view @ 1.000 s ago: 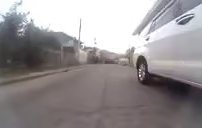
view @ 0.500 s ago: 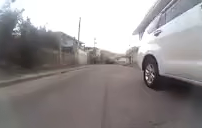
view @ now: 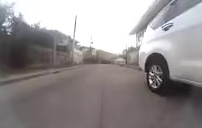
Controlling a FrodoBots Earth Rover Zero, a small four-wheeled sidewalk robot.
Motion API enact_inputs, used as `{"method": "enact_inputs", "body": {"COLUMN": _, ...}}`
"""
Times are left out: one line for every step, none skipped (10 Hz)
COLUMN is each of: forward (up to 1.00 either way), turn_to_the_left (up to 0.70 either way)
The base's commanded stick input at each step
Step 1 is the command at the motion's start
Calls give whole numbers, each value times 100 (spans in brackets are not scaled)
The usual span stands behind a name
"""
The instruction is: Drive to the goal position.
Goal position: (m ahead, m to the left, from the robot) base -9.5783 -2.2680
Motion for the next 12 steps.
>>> {"method": "enact_inputs", "body": {"forward": 100, "turn_to_the_left": 0}}
{"method": "enact_inputs", "body": {"forward": 100, "turn_to_the_left": 0}}
{"method": "enact_inputs", "body": {"forward": 100, "turn_to_the_left": 0}}
{"method": "enact_inputs", "body": {"forward": 100, "turn_to_the_left": 0}}
{"method": "enact_inputs", "body": {"forward": 100, "turn_to_the_left": 0}}
{"method": "enact_inputs", "body": {"forward": 100, "turn_to_the_left": 0}}
{"method": "enact_inputs", "body": {"forward": 100, "turn_to_the_left": 0}}
{"method": "enact_inputs", "body": {"forward": 100, "turn_to_the_left": 0}}
{"method": "enact_inputs", "body": {"forward": 100, "turn_to_the_left": 0}}
{"method": "enact_inputs", "body": {"forward": 100, "turn_to_the_left": 0}}
{"method": "enact_inputs", "body": {"forward": 100, "turn_to_the_left": 0}}
{"method": "enact_inputs", "body": {"forward": 100, "turn_to_the_left": 0}}
